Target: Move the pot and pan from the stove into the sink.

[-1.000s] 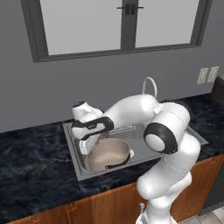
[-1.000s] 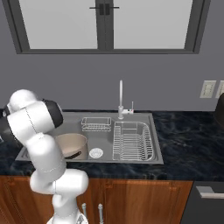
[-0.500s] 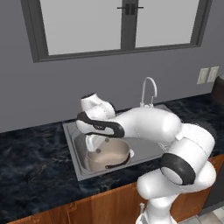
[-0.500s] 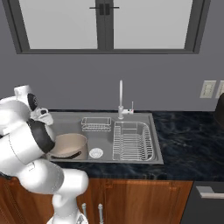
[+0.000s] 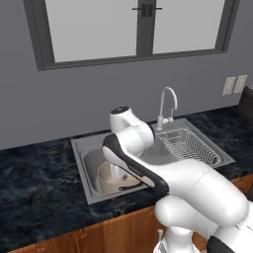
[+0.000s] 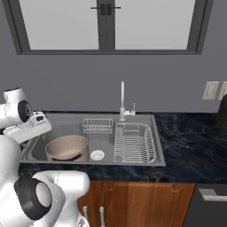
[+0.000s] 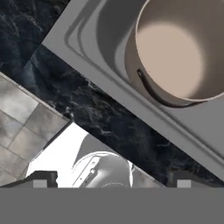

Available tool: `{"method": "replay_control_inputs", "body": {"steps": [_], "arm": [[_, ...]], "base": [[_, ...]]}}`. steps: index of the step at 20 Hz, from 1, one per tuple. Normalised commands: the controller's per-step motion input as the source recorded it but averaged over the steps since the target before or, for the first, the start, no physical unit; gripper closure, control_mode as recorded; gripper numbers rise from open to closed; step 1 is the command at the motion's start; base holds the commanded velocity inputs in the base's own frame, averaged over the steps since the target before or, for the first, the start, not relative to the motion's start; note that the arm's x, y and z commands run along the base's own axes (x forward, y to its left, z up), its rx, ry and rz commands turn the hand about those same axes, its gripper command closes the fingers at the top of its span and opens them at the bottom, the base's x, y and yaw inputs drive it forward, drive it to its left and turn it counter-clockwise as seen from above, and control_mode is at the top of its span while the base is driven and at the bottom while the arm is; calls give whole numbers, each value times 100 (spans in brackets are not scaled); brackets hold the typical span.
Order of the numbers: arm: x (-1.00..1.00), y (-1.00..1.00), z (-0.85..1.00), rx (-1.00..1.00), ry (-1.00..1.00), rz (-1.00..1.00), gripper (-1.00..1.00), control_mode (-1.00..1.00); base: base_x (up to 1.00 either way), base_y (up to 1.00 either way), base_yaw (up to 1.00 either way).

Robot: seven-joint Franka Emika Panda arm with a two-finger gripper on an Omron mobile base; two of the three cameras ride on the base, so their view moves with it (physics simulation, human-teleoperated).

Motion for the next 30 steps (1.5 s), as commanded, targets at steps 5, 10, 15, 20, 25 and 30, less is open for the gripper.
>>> {"method": "replay_control_inputs", "body": {"steps": [5,10,15,20,25,30], "arm": [[-49,-3,63,2,-23,-8,-100,-100],[-26,0,11,1,-17,0,-100,100],[0,0,0,0,0,0,-100,100],[0,0,0,0,0,0,-100,100],[0,0,0,0,0,0,-100,100],[0,0,0,0,0,0,-100,100]], "base": [[0,0,0],[-10,0,1],[-72,-17,1],[-47,-22,-14],[-12,-14,-29],[-1,-9,-35]]}}
